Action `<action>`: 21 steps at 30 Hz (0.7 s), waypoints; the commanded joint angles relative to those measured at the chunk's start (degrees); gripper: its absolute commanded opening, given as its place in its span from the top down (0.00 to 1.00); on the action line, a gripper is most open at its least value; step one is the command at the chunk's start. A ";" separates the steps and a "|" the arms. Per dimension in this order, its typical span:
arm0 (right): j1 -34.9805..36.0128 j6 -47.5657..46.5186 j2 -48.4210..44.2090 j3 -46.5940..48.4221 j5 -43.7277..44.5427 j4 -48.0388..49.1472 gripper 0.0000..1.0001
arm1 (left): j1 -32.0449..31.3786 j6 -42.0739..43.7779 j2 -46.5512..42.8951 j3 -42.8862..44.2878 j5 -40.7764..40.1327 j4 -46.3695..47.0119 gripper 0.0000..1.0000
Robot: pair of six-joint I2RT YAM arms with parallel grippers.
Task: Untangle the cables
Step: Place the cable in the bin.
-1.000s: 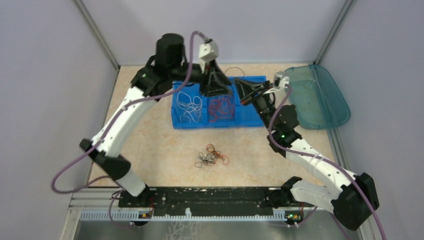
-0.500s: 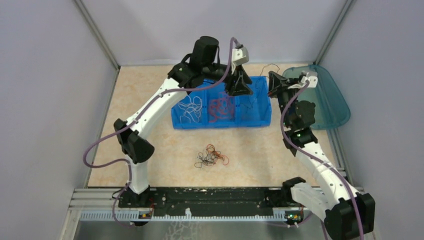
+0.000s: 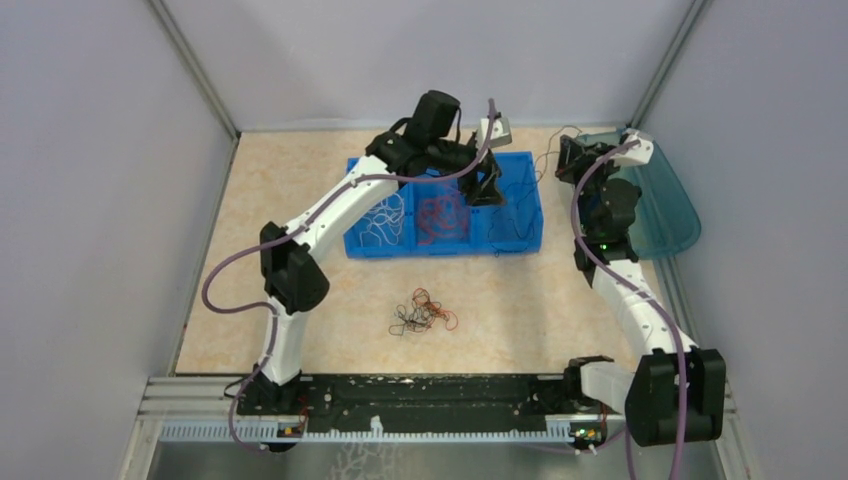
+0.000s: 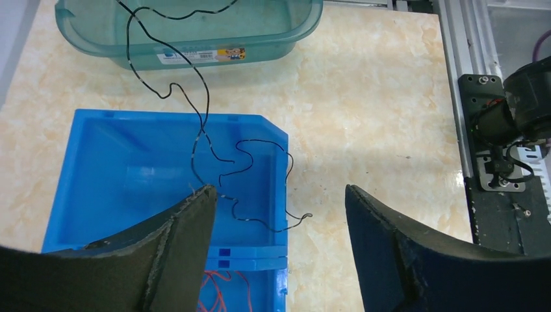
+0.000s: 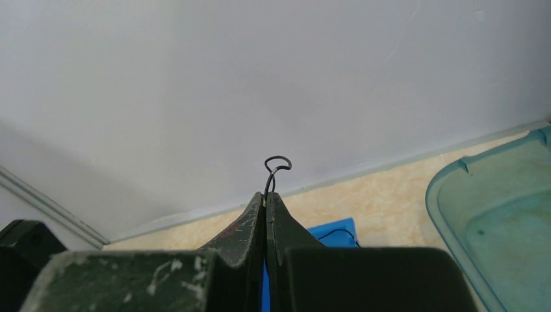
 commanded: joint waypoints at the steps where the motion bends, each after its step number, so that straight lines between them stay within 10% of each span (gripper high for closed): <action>1: -1.48 4.21 1.63 7.43 -4.15 6.44 1.00 | 1.42 1.14 -7.47 -0.95 0.73 -1.14 0.20; 9: -0.76 1.49 8.35 12.71 -7.43 6.26 1.00 | 10.28 -0.94 -19.81 -9.27 1.92 -5.74 0.00; 21: 6.19 -20.07 20.09 20.37 2.59 6.68 1.00 | 20.52 3.10 -33.14 -16.53 -1.76 -14.15 0.00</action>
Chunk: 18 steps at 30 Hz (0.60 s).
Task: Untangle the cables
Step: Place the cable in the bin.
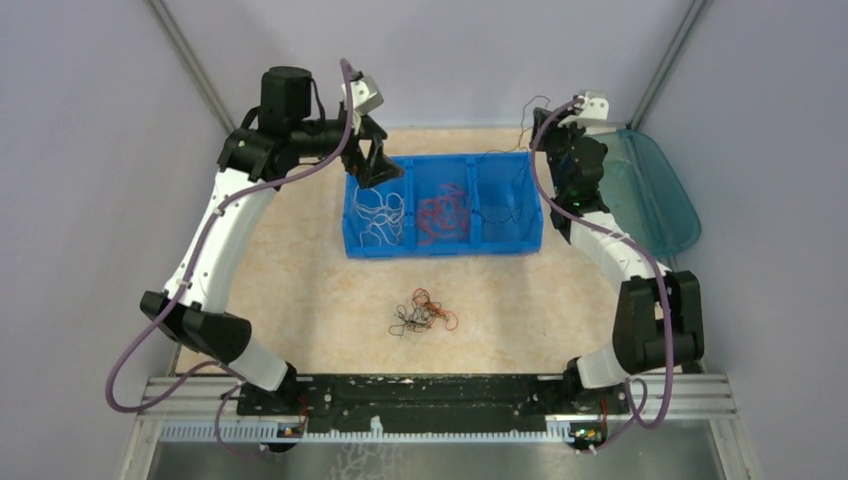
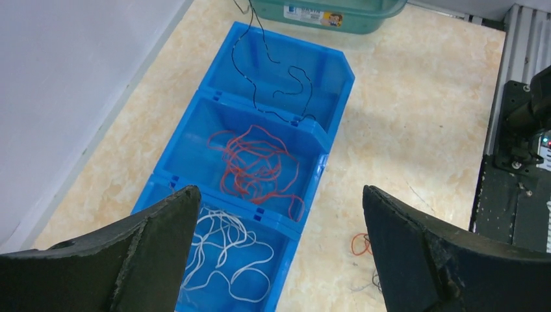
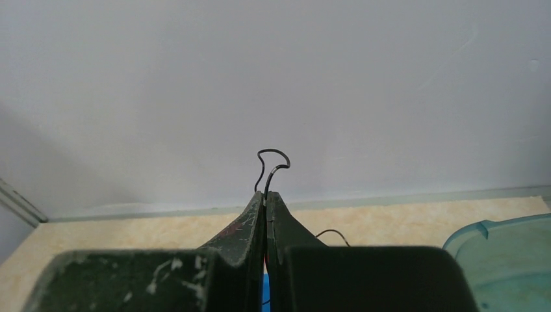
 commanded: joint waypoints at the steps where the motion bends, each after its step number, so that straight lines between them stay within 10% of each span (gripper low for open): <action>1: 2.37 -11.62 0.49 4.76 3.32 1.75 1.00 | 0.44 1.75 -3.19 -0.78 -2.32 -4.60 0.00; 18: -0.25 -15.47 -9.15 -2.26 11.78 -7.00 1.00 | 1.17 -0.16 -7.68 -2.72 -7.24 -2.42 0.00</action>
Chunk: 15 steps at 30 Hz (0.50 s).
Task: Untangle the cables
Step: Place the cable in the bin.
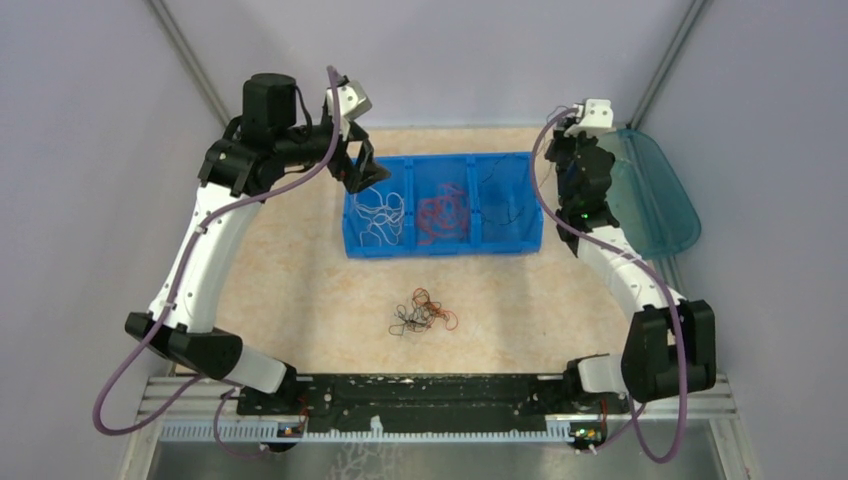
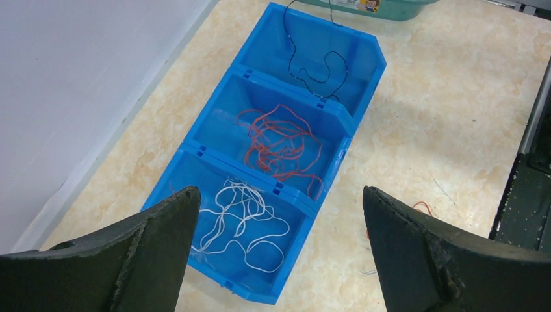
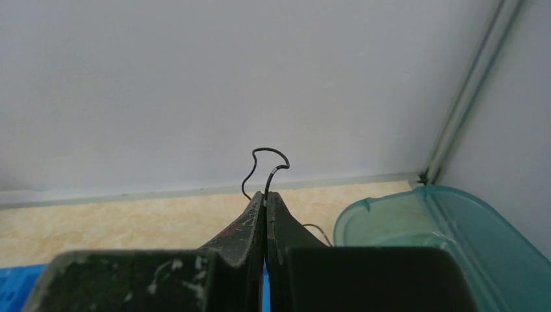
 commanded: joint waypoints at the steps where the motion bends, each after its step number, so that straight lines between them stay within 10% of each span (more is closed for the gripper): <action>1: -2.21 0.53 -3.06 0.50 1.27 -0.04 1.00 | 0.29 -1.12 -1.95 -0.15 0.09 0.89 0.00; 15: 6.46 -2.29 0.39 0.71 -2.09 -0.44 1.00 | 0.29 -0.66 -2.09 -0.75 -0.57 1.56 0.00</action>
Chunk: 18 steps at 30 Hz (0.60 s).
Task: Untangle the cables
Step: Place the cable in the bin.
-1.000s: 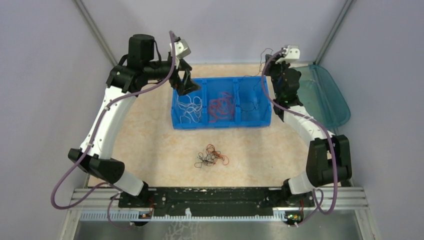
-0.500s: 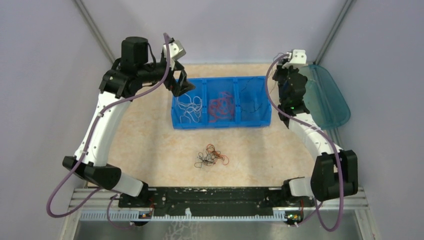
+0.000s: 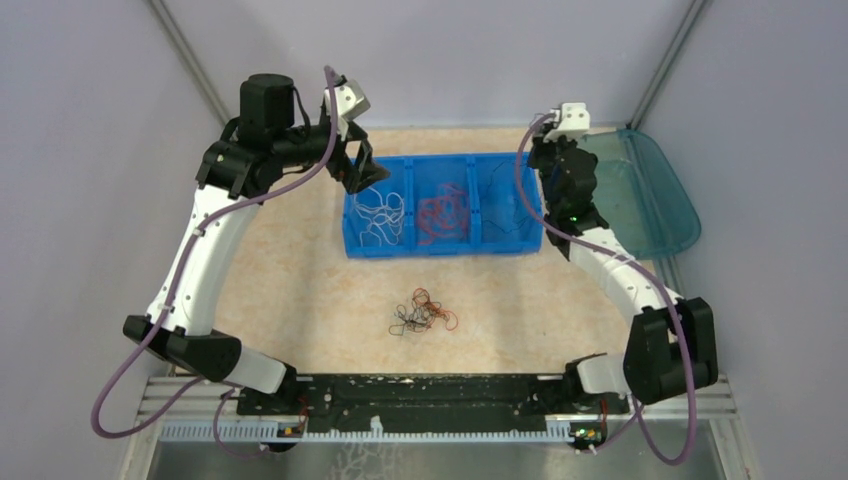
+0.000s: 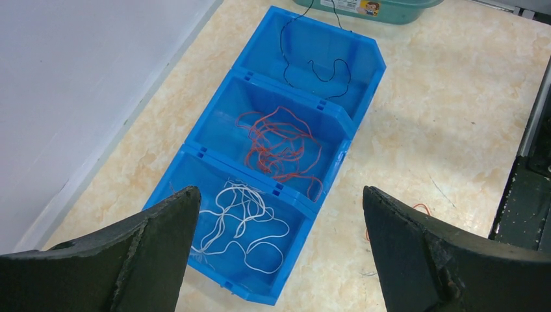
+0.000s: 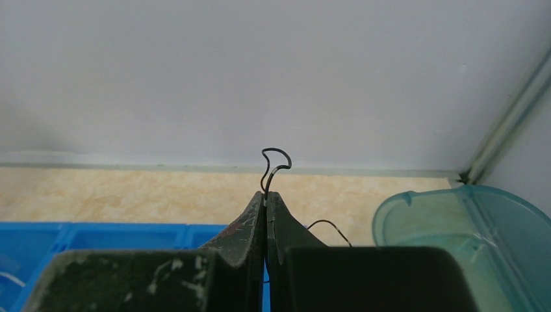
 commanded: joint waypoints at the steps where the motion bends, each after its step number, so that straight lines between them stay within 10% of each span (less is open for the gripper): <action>1: 5.14 -2.71 1.69 0.84 -1.68 2.68 1.00 | 0.30 -0.15 -1.25 -0.51 -0.44 1.21 0.00; 18: 8.70 9.81 11.44 -2.09 -5.81 1.68 1.00 | 0.29 0.33 -2.43 -0.73 -0.33 1.57 0.00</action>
